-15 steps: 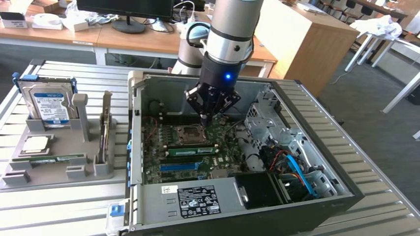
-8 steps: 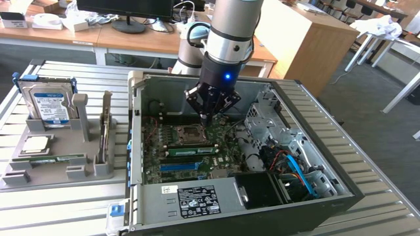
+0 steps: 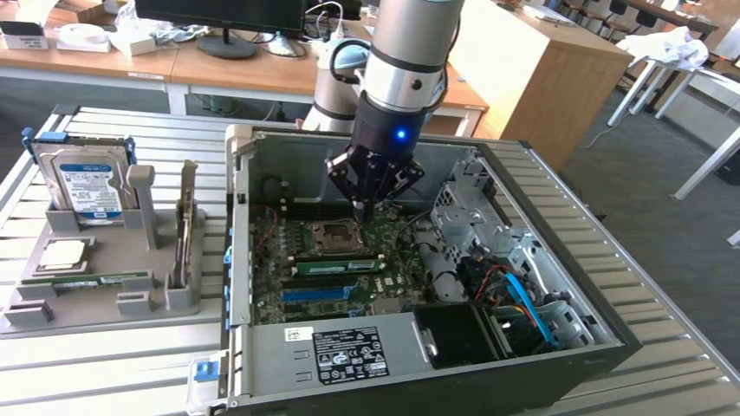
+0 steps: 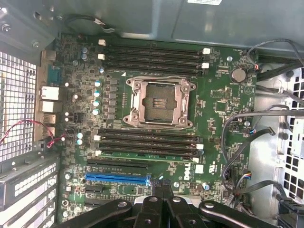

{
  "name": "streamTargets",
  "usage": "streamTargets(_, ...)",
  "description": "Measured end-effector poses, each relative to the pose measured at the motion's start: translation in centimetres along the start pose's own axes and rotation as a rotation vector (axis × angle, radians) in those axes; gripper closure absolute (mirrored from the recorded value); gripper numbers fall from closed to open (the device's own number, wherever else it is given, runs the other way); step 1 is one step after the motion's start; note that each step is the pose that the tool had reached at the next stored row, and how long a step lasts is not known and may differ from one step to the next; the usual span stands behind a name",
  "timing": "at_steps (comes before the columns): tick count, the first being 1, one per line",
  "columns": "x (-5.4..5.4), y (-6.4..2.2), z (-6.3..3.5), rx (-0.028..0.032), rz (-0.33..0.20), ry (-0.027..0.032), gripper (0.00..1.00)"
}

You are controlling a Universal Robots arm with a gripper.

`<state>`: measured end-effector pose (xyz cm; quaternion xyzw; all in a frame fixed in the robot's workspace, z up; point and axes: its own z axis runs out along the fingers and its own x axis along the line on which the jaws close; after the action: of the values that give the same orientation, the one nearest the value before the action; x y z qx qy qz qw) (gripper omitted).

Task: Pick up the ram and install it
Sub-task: 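Press down the ram until it locks into place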

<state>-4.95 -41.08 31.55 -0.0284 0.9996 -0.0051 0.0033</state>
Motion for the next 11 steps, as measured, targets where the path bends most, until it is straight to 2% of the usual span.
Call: streamTargets(11,-0.01,-0.01,-1.00,0.0002,0.002,0.0001,0.90)
